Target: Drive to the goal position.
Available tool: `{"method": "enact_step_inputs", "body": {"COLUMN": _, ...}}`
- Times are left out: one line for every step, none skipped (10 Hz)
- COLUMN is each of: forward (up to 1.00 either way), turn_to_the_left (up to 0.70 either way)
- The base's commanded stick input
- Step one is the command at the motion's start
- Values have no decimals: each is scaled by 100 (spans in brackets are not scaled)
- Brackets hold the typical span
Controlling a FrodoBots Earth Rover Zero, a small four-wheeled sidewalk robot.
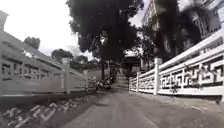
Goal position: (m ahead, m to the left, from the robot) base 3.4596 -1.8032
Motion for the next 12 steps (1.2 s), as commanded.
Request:
{"method": "enact_step_inputs", "body": {"forward": 70, "turn_to_the_left": 0}}
{"method": "enact_step_inputs", "body": {"forward": 70, "turn_to_the_left": 0}}
{"method": "enact_step_inputs", "body": {"forward": 70, "turn_to_the_left": 0}}
{"method": "enact_step_inputs", "body": {"forward": 70, "turn_to_the_left": 0}}
{"method": "enact_step_inputs", "body": {"forward": 70, "turn_to_the_left": 0}}
{"method": "enact_step_inputs", "body": {"forward": 70, "turn_to_the_left": 0}}
{"method": "enact_step_inputs", "body": {"forward": 70, "turn_to_the_left": 0}}
{"method": "enact_step_inputs", "body": {"forward": 70, "turn_to_the_left": 0}}
{"method": "enact_step_inputs", "body": {"forward": 70, "turn_to_the_left": 0}}
{"method": "enact_step_inputs", "body": {"forward": 70, "turn_to_the_left": 0}}
{"method": "enact_step_inputs", "body": {"forward": 70, "turn_to_the_left": 0}}
{"method": "enact_step_inputs", "body": {"forward": 70, "turn_to_the_left": 0}}
